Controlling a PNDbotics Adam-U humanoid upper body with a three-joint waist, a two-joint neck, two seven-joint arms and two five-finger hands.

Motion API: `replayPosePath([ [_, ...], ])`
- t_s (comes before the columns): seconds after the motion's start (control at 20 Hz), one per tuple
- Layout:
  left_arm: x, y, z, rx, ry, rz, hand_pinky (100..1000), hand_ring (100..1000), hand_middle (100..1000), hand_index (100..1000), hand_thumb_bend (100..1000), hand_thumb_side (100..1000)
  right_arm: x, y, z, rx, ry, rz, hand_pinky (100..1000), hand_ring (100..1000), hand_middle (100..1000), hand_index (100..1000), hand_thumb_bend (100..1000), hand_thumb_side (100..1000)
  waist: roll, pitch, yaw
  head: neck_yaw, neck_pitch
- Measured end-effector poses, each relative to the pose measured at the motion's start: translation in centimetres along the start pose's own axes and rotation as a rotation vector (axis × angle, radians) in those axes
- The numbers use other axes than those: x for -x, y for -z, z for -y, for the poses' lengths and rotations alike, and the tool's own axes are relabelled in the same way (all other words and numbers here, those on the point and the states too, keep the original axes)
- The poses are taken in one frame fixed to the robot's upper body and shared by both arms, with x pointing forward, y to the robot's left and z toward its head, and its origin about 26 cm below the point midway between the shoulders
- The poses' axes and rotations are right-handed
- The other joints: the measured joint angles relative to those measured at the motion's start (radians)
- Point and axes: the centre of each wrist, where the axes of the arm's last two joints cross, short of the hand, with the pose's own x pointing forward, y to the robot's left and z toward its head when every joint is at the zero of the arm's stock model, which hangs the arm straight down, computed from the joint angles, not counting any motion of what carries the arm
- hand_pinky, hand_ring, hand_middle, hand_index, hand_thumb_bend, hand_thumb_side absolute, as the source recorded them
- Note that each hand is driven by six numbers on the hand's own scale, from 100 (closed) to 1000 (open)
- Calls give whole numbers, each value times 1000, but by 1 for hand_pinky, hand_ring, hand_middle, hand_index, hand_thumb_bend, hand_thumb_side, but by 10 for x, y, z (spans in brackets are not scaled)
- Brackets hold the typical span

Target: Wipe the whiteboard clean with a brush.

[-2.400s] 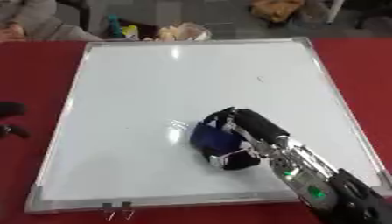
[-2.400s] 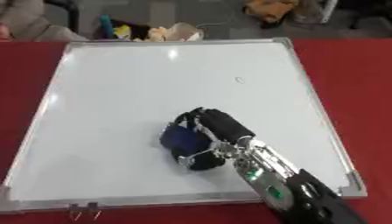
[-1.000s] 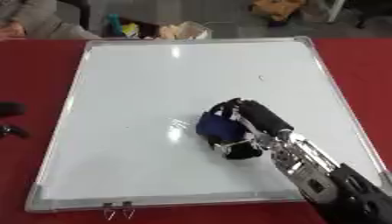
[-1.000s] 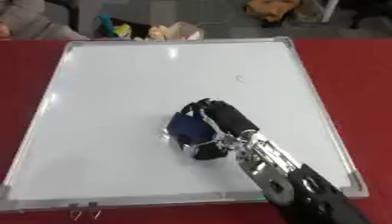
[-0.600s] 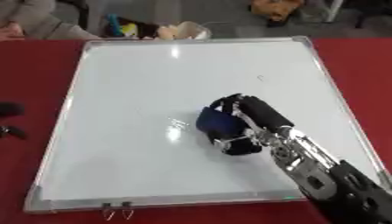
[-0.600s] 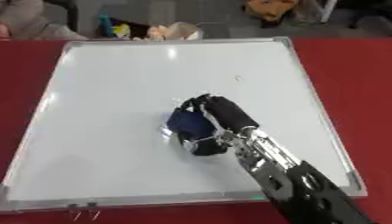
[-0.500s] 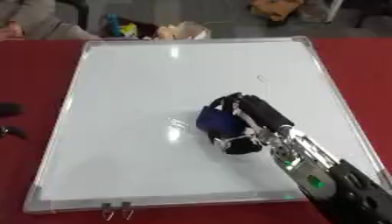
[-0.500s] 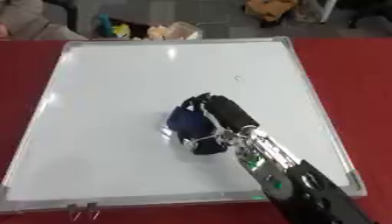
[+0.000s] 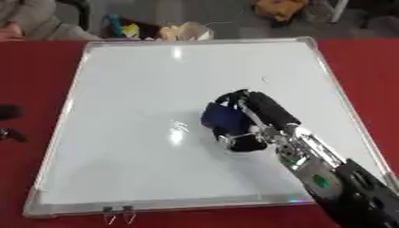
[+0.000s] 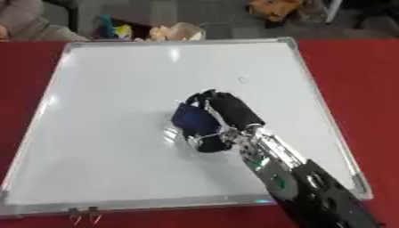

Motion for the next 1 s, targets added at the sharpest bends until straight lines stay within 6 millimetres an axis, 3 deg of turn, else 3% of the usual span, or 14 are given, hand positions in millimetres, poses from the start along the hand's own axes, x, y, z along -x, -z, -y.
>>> replayPosePath([
  [1.0,0,0,1,5,-1,0,414,688,545,603,244,956,17,13,31,124,-41,-114,237,463,491,801,123,196,-5,2,20,-17,-16],
])
